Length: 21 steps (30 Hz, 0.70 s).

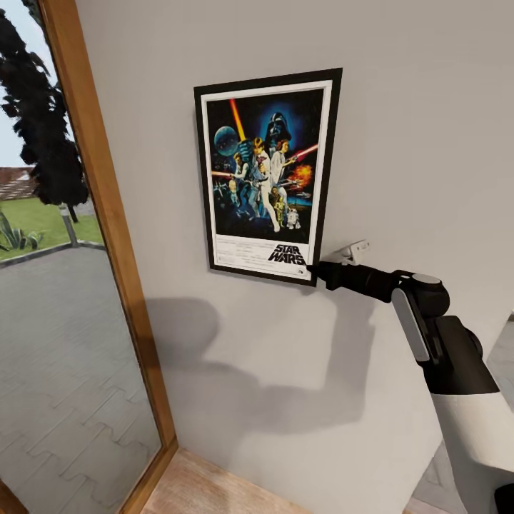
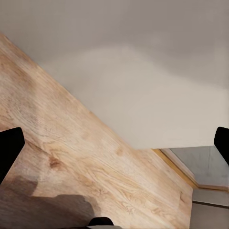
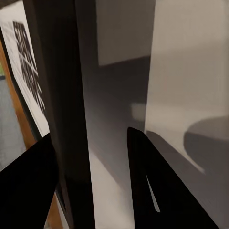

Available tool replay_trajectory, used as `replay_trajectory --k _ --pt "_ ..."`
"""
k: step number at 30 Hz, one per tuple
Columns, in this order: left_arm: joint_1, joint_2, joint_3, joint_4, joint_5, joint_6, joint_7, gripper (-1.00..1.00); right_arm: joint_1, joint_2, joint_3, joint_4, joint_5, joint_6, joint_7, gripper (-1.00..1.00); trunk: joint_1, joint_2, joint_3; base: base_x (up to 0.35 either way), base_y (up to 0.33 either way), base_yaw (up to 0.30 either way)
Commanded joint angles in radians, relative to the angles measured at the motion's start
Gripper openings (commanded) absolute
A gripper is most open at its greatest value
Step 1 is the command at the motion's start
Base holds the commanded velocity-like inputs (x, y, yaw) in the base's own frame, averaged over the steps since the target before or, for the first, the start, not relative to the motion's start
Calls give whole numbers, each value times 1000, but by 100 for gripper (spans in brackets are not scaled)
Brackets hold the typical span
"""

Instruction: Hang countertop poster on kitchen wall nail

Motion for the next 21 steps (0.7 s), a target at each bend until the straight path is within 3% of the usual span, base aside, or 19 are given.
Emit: replay_trajectory --k 1,4,5,21 --pt "0 0 8 1 -10 -8 -2 100 20 73 -4 2 -2 -5 -44 -100 0 -2 -1 0 0 0" --pt "0 0 8 1 -10 -9 -2 100 20 73 -4 3 -1 -5 -44 -100 0 -2 -1 0 0 0" --pt "0 0 8 1 -10 -9 -2 100 20 73 -4 3 -1 -5 -44 100 0 -2 -1 0 0 0" --pt "0 0 8 1 -10 -11 -1 100 20 73 -4 4 -2 -4 -44 100 0 -2 -1 0 0 0"
